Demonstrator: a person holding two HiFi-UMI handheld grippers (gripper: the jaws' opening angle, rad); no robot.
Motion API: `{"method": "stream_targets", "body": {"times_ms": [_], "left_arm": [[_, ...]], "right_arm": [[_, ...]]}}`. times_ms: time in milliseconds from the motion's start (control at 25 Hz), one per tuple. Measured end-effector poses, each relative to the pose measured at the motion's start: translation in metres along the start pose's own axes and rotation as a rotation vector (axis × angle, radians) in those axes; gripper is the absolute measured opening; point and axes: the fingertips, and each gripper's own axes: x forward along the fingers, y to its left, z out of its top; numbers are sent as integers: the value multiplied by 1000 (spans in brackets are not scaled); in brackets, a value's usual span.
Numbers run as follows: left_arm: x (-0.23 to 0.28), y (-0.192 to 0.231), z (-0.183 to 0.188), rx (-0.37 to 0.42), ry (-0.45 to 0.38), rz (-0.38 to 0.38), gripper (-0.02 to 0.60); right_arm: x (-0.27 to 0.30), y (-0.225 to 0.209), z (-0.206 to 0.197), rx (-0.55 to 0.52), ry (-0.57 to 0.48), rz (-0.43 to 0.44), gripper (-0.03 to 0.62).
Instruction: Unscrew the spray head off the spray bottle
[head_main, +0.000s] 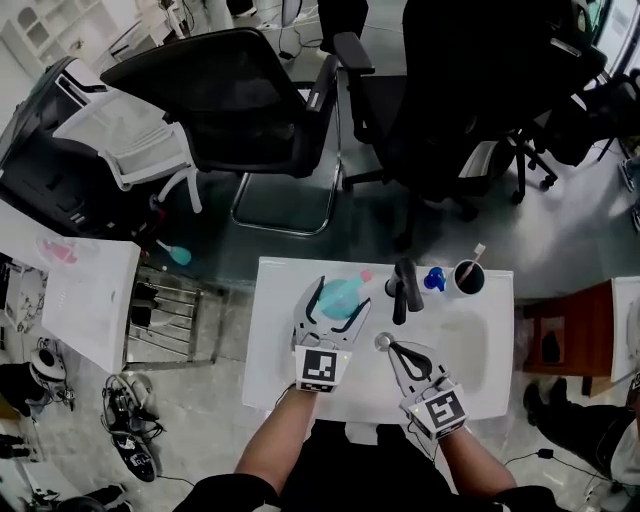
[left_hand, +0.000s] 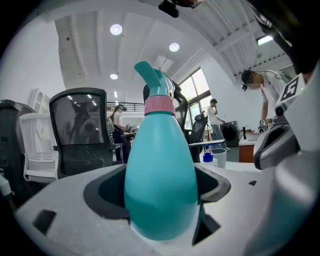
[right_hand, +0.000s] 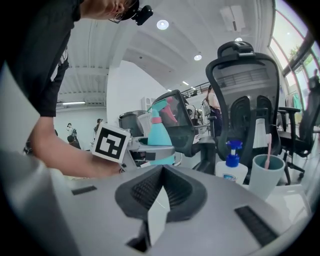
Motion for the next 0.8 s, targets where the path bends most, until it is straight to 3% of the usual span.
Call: {"method": "stream_targets", "body": {"times_ms": [400,800], "left_arm": [[-32,-33,45,-6,-6,-33,391],[-59,-51,94,-12,-77,-41,391]], "right_arm": [[-32,4,61,-66,-128,12,6],[-72,26,120,-115,-245,62,6]]}}
